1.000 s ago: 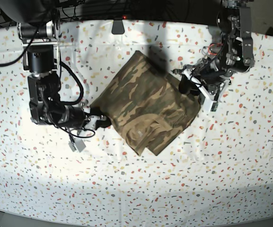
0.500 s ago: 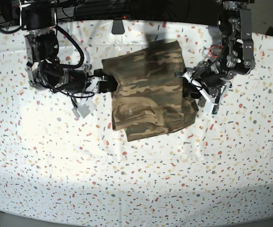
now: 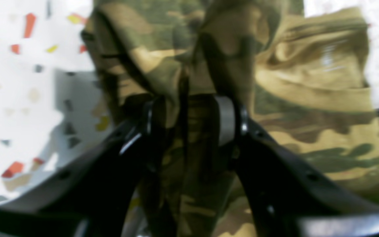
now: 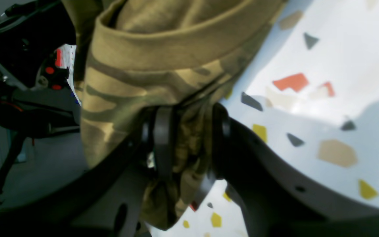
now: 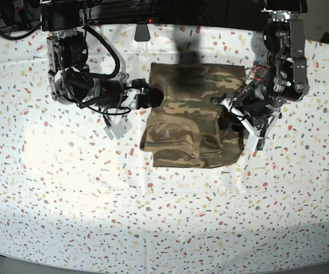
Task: Fold the T-shirt properly
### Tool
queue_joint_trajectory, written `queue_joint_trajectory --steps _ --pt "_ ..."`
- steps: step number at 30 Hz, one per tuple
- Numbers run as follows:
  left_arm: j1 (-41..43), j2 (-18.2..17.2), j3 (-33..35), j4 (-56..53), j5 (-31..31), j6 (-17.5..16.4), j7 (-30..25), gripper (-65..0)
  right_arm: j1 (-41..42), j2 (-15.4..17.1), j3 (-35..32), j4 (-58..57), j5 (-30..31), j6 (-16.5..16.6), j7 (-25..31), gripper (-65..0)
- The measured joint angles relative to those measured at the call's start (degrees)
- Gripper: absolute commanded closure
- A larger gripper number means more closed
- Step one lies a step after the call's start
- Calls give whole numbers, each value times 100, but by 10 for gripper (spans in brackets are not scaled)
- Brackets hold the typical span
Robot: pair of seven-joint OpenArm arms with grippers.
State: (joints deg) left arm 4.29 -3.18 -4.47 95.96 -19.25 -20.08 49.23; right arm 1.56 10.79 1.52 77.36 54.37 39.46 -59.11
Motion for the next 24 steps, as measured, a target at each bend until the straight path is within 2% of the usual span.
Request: queue_joint_trajectory --steps 9,11,14,18,24 --pt "-90 -72 4 2 24 -26 2 -215 2 -2 1167 409 17 2 -256 -186" --pt "-179 -186 4 70 168 -393 -144 -215 2 -4 1547 568 20 2 -240 -187" --pt "-208 -354 0 450 321 -380 -422 -215 2 -20 2157 863 22 2 -201 -187" --pt "-175 -632 7 1213 289 -409 -201 -215 -4 -11 2876 1342 7 2 -564 -187" --pt "472 -968 7 2343 164 -393 83 -215 -850 297 3182 2295 13 4 -603 -187"
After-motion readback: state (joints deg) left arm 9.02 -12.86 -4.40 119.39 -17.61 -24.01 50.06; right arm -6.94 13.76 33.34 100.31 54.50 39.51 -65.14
